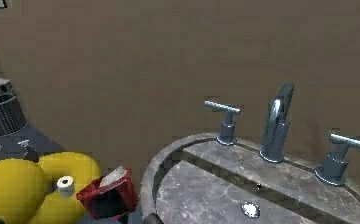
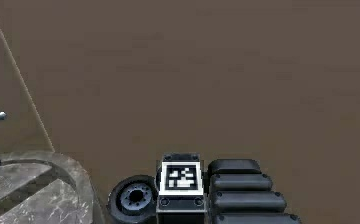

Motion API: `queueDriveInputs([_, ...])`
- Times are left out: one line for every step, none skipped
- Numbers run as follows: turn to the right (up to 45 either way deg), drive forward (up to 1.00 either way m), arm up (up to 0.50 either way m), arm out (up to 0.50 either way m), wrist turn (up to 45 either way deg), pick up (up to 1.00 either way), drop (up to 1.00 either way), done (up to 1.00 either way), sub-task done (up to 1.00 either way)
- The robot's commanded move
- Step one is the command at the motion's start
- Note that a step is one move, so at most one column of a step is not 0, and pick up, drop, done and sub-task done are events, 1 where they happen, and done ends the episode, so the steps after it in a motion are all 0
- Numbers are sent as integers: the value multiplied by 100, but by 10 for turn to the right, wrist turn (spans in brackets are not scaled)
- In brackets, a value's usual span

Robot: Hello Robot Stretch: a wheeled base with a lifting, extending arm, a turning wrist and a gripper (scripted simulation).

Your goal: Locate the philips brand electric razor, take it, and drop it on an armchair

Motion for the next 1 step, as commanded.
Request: queueDriveInputs([450,0,0,0,0,0,0,0,0])
